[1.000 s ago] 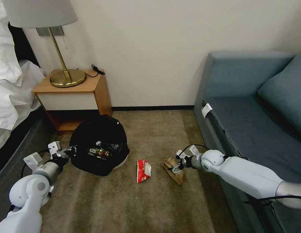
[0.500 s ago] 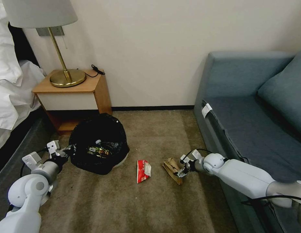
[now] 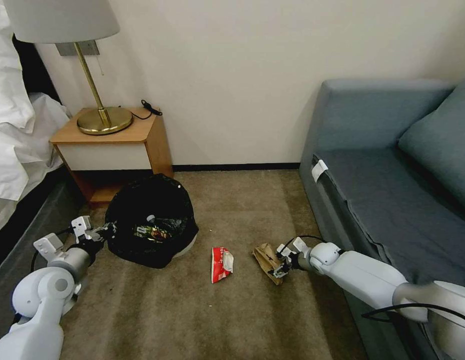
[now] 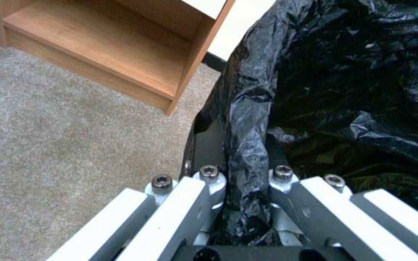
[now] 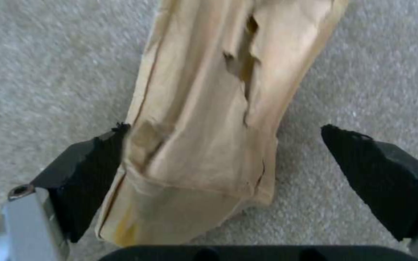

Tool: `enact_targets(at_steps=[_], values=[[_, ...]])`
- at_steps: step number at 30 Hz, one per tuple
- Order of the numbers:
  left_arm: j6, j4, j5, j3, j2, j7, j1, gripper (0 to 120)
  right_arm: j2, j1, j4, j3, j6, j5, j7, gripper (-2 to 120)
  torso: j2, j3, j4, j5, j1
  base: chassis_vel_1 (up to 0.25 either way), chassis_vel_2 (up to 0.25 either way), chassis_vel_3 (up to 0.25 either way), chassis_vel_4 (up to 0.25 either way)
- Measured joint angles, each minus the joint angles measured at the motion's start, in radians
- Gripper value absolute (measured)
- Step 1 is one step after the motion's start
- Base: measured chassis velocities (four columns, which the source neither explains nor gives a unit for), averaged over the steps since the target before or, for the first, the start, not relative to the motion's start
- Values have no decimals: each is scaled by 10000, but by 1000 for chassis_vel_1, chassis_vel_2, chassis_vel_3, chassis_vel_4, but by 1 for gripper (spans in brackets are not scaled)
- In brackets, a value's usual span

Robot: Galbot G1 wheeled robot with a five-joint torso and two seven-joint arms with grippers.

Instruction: Pick up the trash bin, then pick up the garbage on the floor and place it into the trash bin.

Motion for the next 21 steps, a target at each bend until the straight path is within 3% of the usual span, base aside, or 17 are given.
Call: enact_targets(at_steps=[10, 21], values=[[-27, 104, -4, 56, 44, 28, -88, 4, 256, -188, -246, 214, 181, -33, 463, 98, 0, 0, 0, 0, 0, 0, 0, 0, 0], [-47, 49, -30, 6, 58, 80, 12, 4, 591, -301, -711, 406, 461, -312, 425, 57, 0, -1, 1, 1, 0, 0, 0, 0, 0]])
